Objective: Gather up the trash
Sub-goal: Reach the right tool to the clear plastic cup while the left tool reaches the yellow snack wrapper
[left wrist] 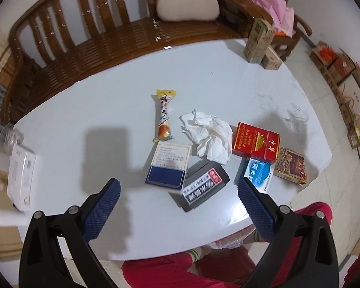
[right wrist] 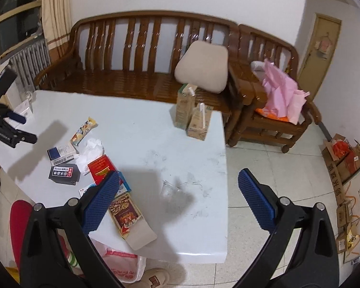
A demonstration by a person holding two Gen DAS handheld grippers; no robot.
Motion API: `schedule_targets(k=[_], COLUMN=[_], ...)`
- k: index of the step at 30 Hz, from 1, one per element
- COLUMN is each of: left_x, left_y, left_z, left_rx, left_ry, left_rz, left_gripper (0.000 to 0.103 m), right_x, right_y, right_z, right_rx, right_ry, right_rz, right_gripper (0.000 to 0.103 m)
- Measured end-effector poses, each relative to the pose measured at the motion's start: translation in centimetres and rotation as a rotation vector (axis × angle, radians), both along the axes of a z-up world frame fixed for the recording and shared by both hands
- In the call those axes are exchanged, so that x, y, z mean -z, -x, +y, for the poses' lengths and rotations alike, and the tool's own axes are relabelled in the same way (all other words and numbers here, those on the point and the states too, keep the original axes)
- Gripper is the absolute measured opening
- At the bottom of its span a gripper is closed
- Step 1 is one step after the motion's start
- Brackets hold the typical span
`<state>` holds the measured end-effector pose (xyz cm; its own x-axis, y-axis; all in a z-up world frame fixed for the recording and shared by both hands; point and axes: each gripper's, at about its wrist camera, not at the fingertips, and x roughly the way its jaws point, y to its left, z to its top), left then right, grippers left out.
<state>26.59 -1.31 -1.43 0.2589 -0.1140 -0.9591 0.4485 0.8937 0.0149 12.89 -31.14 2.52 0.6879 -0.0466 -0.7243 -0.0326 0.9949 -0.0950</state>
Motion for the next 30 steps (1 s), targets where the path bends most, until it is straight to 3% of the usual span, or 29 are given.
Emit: schedule_targets(k=[4, 10, 19, 30], left_x=[1.6, 4.5, 8.3, 11.9], left_y=[-2.7, -6.5, -10.8, -13.6], left_z=[-1.2, -2.2, -2.5, -3.3], left_rx=[0.009, 0.023, -0.003, 0.025], left_ry=[-0.047, -0.058, -0.083, -0.103], left_rz=[0.013, 0.065, 0.113, 0.123], left_gripper=[0.096, 0.096, 0.096, 0.096], right_x=[1.2, 5.2, 10.5, 16.4], right_y=[-2.6, -6.7, -10.4, -11.4], right_z=[0.7, 0.7, -0.1, -2.0], right_rx=[-0.010, 0.002, 0.049, 0.160], right_ry=[-0.009, -0.124, -0.191, -0.256], right_rz=[0.098, 0.285, 0.414, 0.525], right_gripper=[0.097, 0.097, 0.097, 0.092])
